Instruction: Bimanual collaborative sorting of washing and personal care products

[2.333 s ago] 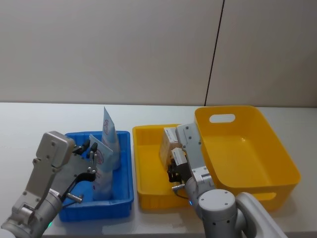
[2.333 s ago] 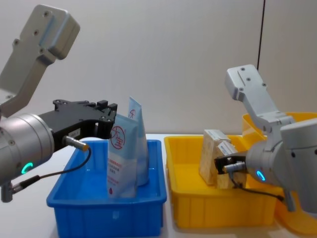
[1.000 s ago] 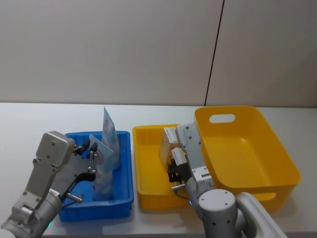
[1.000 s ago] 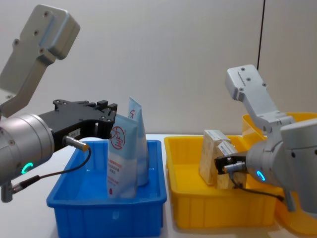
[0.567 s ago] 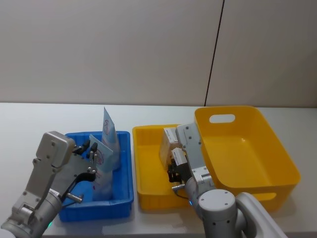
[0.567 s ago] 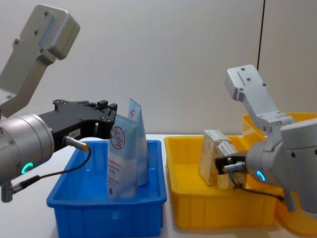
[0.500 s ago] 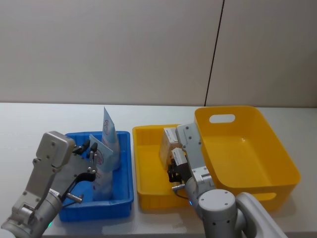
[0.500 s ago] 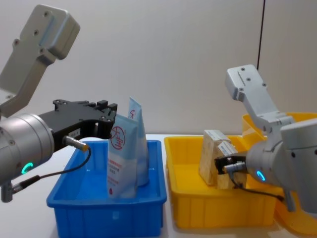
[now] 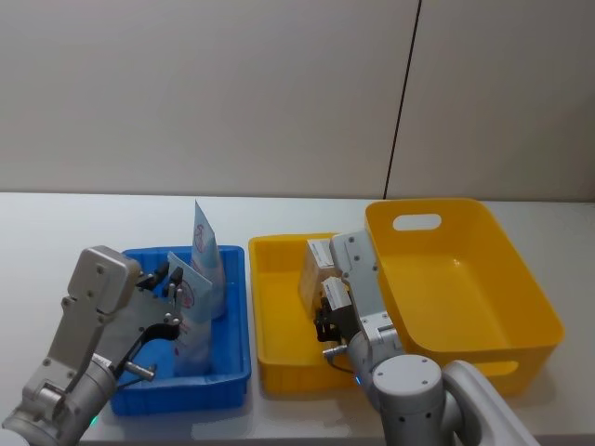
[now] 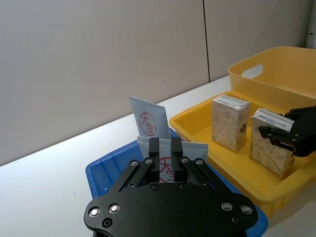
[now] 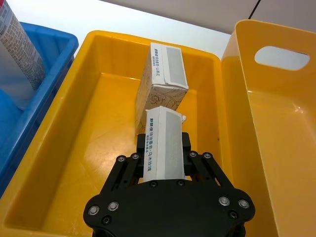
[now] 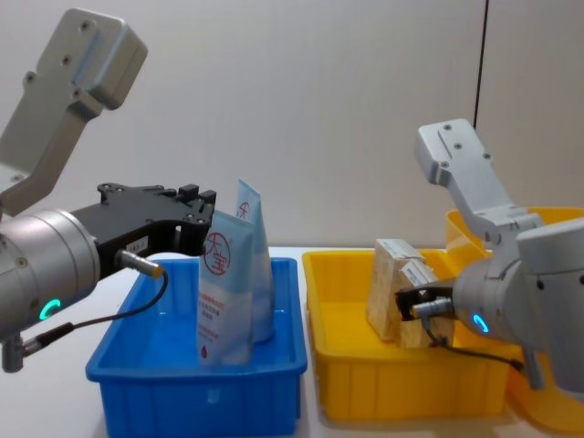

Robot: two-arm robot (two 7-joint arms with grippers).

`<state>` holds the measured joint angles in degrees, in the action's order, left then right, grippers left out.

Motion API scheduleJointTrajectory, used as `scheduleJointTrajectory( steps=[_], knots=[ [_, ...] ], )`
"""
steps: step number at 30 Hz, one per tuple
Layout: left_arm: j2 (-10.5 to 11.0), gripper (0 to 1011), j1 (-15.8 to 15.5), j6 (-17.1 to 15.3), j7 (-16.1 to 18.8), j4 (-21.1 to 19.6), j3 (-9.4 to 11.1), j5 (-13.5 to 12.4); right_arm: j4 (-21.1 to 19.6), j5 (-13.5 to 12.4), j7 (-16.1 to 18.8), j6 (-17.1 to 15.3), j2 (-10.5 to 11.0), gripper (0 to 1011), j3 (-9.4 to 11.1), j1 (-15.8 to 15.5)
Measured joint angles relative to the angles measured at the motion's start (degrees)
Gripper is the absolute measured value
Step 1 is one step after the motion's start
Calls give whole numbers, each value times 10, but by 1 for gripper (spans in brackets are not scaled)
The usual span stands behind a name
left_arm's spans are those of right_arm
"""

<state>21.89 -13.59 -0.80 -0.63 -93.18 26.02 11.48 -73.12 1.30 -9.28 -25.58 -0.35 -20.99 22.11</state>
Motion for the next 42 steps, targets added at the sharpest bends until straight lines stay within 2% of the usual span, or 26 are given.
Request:
scheduleJointTrajectory(
  steps=[29,34,42],
  knots=[
    [0,135,0,0,0,0,0,0,-5,0,0,0,1,337,2,-3],
    [0,135,0,0,0,0,0,0,-26,-2,1,0,2,337,7,-12],
    [0,135,0,0,0,0,0,0,-105,-17,12,0,9,338,23,-41]
  ],
)
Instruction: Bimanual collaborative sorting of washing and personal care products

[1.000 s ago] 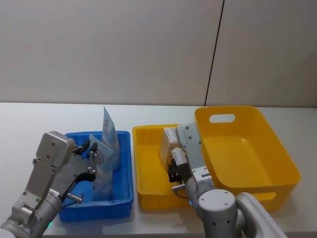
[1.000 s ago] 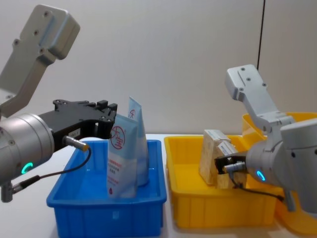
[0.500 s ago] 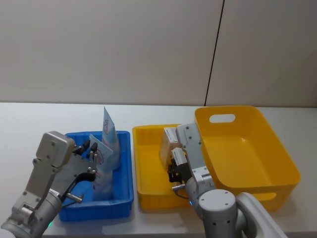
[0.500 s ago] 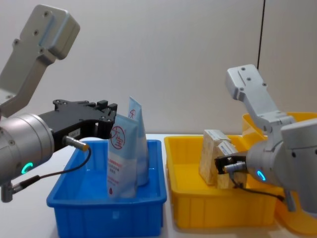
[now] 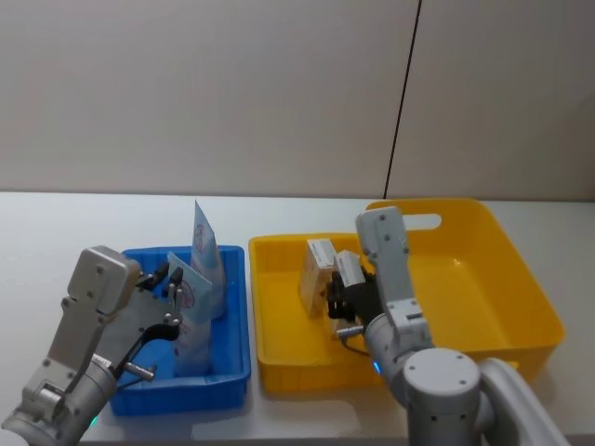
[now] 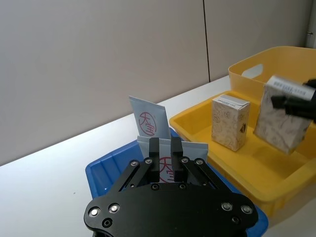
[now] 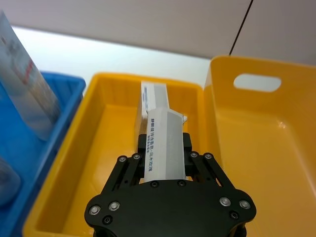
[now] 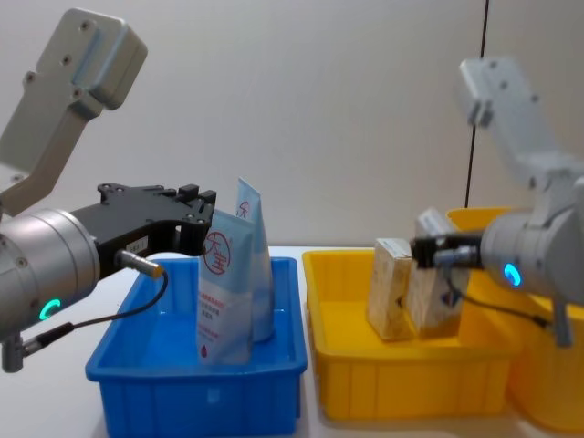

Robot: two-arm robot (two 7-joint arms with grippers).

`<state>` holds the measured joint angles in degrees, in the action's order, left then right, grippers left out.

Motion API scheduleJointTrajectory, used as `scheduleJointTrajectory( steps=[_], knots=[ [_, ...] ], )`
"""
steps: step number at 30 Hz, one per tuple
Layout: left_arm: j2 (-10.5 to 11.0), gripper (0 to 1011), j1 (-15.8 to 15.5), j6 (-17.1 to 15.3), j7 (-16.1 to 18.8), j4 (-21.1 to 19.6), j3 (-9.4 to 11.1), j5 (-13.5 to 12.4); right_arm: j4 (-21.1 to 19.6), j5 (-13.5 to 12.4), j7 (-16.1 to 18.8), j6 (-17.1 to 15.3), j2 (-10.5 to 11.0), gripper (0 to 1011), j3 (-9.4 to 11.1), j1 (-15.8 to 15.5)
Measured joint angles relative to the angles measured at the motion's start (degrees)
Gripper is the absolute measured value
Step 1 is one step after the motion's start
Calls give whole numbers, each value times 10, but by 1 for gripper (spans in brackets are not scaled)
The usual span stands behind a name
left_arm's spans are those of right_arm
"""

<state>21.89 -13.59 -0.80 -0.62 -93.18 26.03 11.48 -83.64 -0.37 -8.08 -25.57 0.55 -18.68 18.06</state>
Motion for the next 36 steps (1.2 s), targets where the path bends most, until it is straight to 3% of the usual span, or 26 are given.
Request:
scheduleJointTrajectory(
  steps=[8,17,27,36],
  knots=[
    [0,135,0,0,0,0,0,0,-98,-19,12,-4,3,337,21,-25],
    [0,135,0,0,0,0,0,0,-164,-25,17,7,7,337,44,-28],
    [0,135,0,0,0,0,0,0,-181,-4,5,20,21,337,71,-7],
    [0,135,0,0,0,0,0,0,-153,20,-5,13,42,337,98,17]
  ],
)
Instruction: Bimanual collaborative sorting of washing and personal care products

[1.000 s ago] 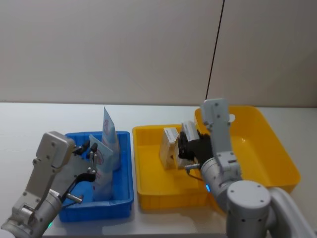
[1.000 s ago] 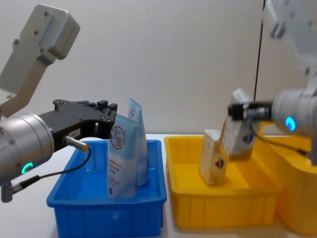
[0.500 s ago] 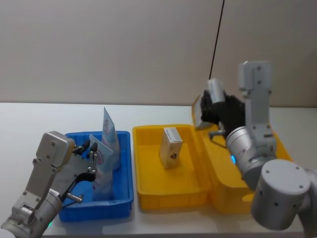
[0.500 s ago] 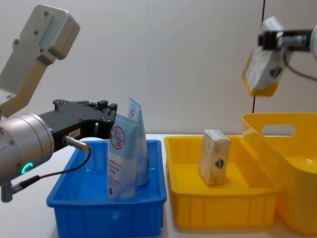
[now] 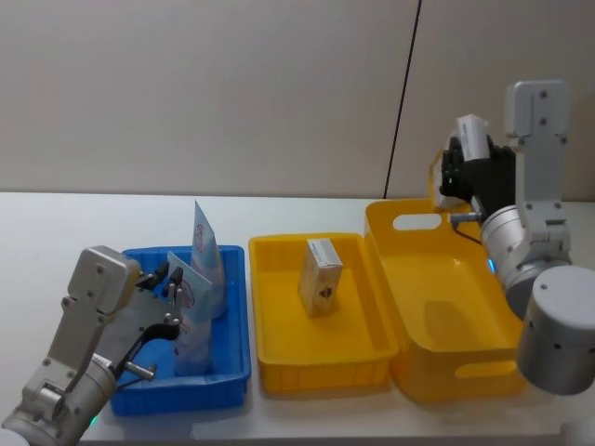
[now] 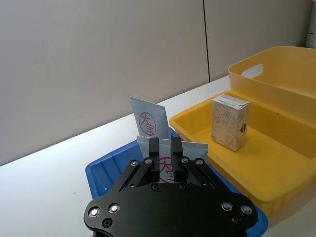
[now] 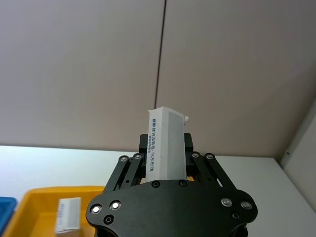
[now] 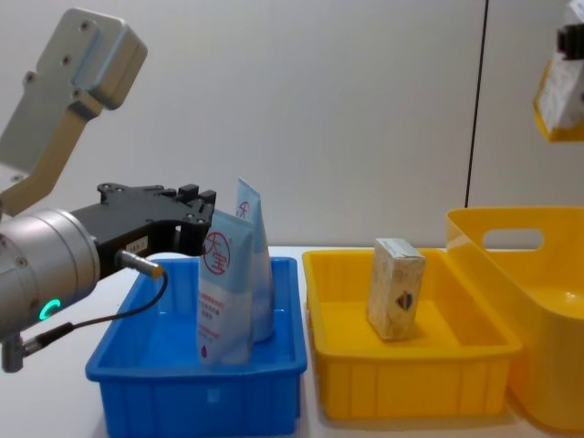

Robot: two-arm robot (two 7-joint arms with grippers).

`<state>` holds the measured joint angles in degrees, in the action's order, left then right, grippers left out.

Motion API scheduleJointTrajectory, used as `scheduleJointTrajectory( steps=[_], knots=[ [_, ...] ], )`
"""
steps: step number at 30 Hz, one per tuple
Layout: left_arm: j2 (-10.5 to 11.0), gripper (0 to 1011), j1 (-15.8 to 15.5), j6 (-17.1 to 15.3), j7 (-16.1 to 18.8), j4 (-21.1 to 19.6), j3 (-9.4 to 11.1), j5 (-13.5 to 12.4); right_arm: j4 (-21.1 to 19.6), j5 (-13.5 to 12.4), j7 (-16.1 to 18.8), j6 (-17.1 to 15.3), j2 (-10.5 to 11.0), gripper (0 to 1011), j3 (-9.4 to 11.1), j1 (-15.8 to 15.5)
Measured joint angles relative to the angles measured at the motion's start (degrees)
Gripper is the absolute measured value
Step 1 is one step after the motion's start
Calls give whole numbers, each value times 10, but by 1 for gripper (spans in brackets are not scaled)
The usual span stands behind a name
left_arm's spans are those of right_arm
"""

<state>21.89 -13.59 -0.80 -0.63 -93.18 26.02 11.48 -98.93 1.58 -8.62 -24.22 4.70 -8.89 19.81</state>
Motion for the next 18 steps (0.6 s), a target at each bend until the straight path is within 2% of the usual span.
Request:
scheduleJointTrajectory(
  steps=[8,18],
  knots=[
    [0,135,0,0,0,0,0,0,26,9,3,-19,13,337,11,8],
    [0,135,0,0,0,0,0,0,74,13,24,-48,24,337,18,19]
  ],
)
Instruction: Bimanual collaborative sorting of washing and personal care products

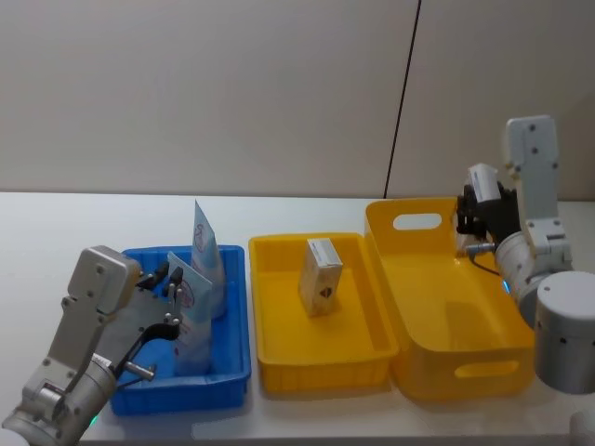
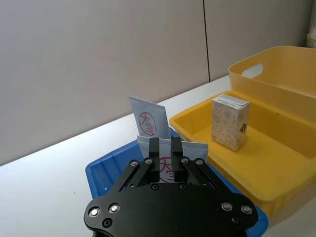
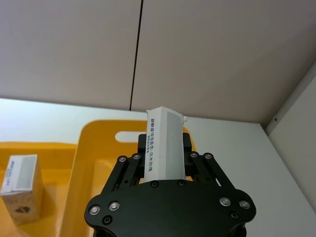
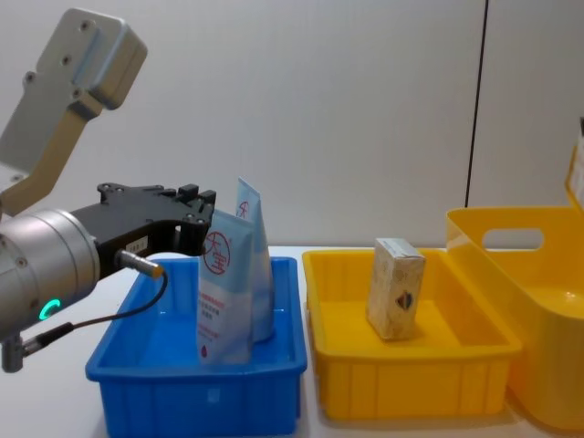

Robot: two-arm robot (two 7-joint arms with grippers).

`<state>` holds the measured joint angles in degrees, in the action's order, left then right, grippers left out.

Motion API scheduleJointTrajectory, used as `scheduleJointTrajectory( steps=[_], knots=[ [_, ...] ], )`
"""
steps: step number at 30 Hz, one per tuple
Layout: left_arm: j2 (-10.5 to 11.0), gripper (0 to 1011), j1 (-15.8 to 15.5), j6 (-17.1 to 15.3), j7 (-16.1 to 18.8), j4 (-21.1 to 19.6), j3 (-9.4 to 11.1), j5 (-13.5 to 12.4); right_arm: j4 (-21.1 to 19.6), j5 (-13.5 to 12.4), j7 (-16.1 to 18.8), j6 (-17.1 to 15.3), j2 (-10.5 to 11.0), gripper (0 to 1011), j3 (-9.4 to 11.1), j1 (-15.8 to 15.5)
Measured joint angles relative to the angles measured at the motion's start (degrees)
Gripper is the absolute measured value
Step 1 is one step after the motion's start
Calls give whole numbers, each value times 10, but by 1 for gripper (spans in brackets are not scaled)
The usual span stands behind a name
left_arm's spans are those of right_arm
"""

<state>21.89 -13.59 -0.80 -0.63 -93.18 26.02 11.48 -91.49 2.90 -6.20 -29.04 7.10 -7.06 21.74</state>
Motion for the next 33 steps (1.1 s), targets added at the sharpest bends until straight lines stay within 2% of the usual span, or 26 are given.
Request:
scheduleJointTrajectory(
  steps=[16,31,33],
  knots=[
    [0,135,0,0,0,0,0,0,52,5,5,-11,-5,337,10,20],
    [0,135,0,0,0,0,0,0,66,7,4,-12,-8,337,14,26],
    [0,135,0,0,0,0,0,0,67,7,4,-12,-9,391,14,27]
  ],
)
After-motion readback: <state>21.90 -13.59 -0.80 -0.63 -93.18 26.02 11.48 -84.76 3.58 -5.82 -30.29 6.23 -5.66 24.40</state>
